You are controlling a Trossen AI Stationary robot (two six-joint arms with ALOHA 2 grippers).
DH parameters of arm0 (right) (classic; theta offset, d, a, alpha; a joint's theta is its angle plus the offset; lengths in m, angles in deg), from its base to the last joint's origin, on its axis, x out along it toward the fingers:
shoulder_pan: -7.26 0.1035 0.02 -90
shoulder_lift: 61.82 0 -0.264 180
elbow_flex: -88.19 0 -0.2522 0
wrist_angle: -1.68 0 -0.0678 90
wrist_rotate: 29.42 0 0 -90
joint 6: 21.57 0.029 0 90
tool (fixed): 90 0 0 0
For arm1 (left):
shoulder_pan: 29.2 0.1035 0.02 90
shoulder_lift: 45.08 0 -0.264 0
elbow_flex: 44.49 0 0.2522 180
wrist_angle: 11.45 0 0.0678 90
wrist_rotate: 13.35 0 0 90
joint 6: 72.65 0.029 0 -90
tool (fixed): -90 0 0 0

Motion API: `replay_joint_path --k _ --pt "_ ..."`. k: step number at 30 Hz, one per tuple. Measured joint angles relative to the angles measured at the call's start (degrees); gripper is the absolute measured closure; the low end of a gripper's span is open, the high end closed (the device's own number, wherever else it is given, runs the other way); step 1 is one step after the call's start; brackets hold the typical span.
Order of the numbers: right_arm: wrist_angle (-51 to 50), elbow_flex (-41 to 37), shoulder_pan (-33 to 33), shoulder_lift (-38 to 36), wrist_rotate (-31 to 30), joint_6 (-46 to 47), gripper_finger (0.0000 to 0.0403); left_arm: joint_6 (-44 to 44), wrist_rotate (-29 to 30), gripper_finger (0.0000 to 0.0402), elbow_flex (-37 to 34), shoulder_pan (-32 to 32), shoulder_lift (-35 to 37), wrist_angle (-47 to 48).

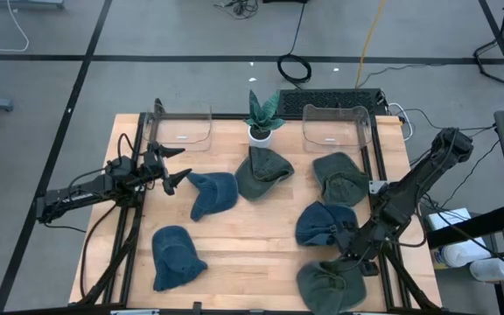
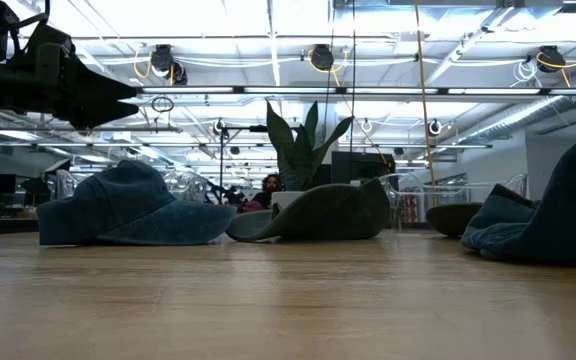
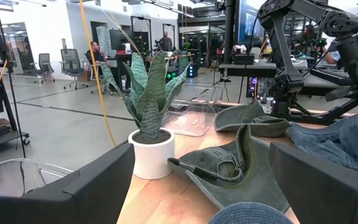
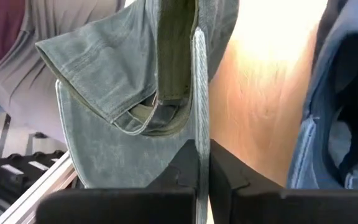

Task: Pick & Place hat
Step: Put the bottom right green cap into the left transparent bin

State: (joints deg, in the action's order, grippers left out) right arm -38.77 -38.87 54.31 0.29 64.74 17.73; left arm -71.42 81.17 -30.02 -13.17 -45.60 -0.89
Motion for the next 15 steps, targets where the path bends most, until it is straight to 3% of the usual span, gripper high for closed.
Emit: replay_joint_path --k 7,15 --pt "2.3 1.6 0.0 -2.6 -8.9 -7.2 0.0401 0.0 0.0 0.0023 0.0 0.0 0.0 0.0" --pt "11.2 1.6 -0.1 -2.8 -24.3 -21.5 0.0402 0.0 0.0 0.0023 0.0 0.0 0.0 0.0"
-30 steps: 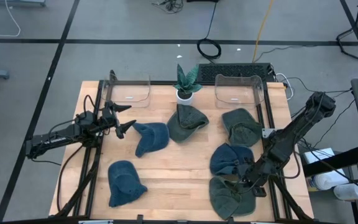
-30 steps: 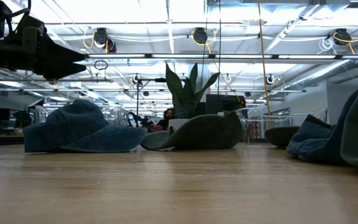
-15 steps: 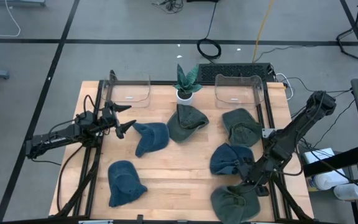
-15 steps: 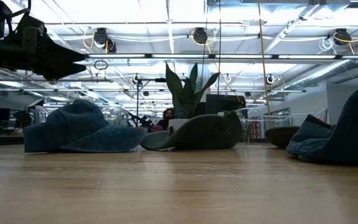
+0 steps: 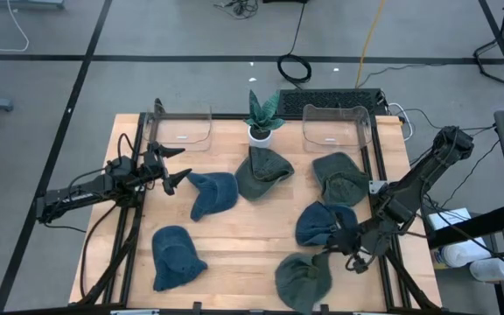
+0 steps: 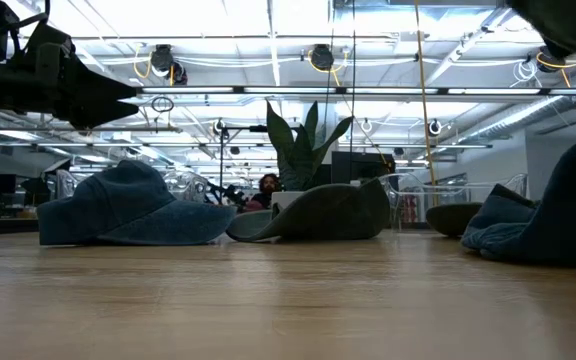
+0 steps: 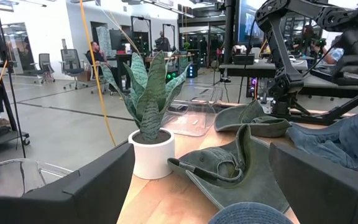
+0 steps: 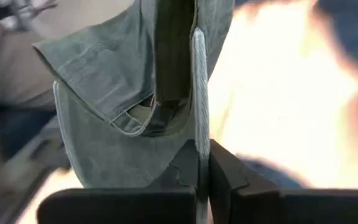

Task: Pick & Place hat
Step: Put the bottom right green cap into the left transparent bin

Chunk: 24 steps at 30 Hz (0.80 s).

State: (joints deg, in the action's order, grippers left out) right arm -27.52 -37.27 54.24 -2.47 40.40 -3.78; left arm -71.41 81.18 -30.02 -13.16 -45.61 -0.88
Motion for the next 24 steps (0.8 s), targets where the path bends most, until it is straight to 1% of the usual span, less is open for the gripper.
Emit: replay_joint_path --k 3,9,12,15,19,24 --pt "2.8 0.0 0.0 0.0 -7.0 -4.4 0.0402 0.0 0.0 0.0023 0.0 0.0 0.0 0.0" --pt "8.0 0.0 0.0 0.0 -28.5 -9.6 0.0402 0.0 0.0 0.0023 0.0 0.0 0.0 0.0" --pt "11.6 0.0 -0.4 0.0 -36.5 -11.0 0.0402 0.0 0.0 0.0023 0.0 0.0 0.0 0.0" --pt "15.2 0.0 -1.7 0.0 -39.8 -11.7 0.0402 0.0 0.0 0.0023 0.0 0.0 0.0 0.0" --pt "20.4 0.0 -4.3 0.6 -40.0 -13.4 0.0402 0.0 0.0 0.0023 0.0 0.0 0.0 0.0" --pt "30.5 0.0 -8.3 3.3 -40.0 -21.8 0.0402 0.0 0.0 0.0023 0.0 0.0 0.0 0.0"
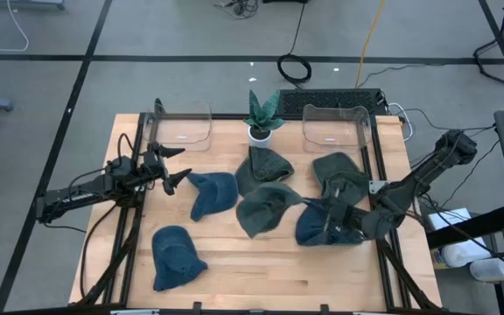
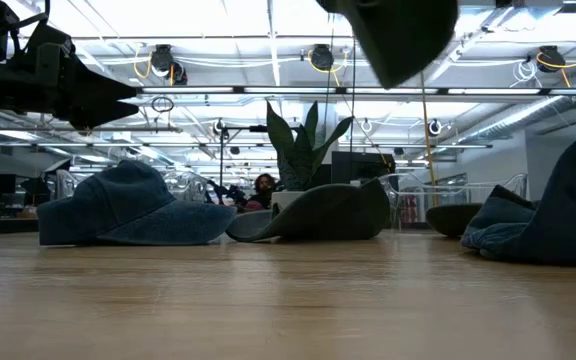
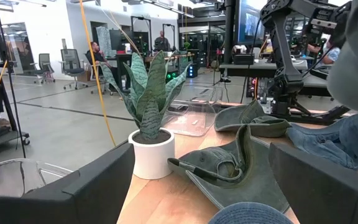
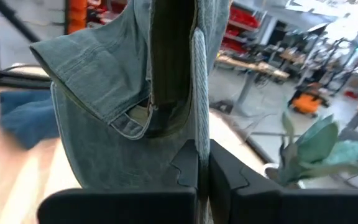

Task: Pick & Place hat
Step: Put the bottom right green cap into the left transparent bin

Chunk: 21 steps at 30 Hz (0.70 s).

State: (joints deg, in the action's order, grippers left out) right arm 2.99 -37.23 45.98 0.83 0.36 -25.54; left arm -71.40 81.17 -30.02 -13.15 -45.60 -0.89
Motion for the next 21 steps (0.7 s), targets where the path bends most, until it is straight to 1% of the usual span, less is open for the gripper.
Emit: replay_joint_path --k 7,10,11,15,21 --pt "20.3 0.0 -6.8 4.8 0.3 -16.4 0.0403 0.0 0.0 0.0023 0.0 0.0 0.0 -0.3" --pt "28.2 0.0 -9.8 6.5 0.7 -21.8 0.0403 0.0 0.0 0.0023 0.0 0.0 0.0 -0.4" --pt "30.2 0.0 -10.9 7.0 1.8 -23.1 0.0403 0.0 0.0 0.0023 0.0 0.0 0.0 -0.4" --pt "35.3 0.0 -16.0 8.7 8.6 -24.0 0.0403 -0.9 0.0 0.0023 0.0 0.0 0.0 -0.4" --pt "37.3 0.0 -23.8 9.7 17.9 -19.8 0.0403 -4.4 0.0 0.0023 0.0 0.0 0.0 -0.5"
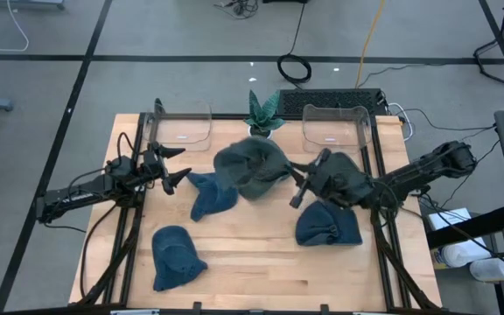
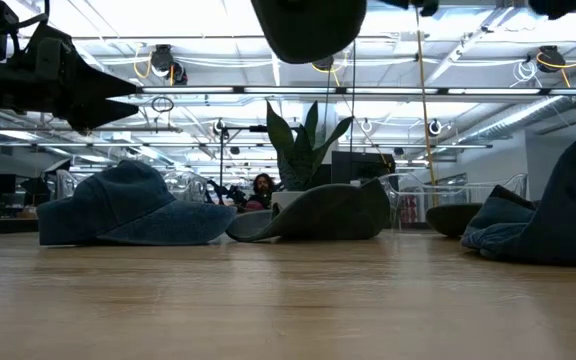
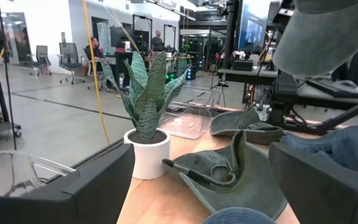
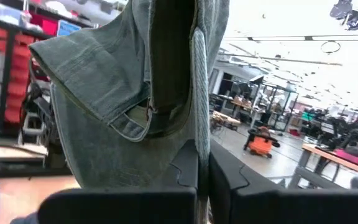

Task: Pick & Place hat
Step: Put the bottom right green cap into the left transparent bin

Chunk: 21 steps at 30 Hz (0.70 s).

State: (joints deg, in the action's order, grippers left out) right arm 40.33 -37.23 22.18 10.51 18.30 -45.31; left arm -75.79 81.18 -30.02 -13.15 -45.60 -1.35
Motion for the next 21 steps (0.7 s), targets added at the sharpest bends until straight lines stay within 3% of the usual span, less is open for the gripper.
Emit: replay_joint_path --k 8,21 --pt "4.4 0.1 -8.0 0.0 10.5 3.5 0.0403 -1.9 0.0 0.0023 0.0 0.0 0.0 0.0" --pt "-0.1 9.3 -9.6 2.8 10.9 -2.9 0.0403 -5.1 0.9 0.0023 0.0 0.0 0.0 -0.1"
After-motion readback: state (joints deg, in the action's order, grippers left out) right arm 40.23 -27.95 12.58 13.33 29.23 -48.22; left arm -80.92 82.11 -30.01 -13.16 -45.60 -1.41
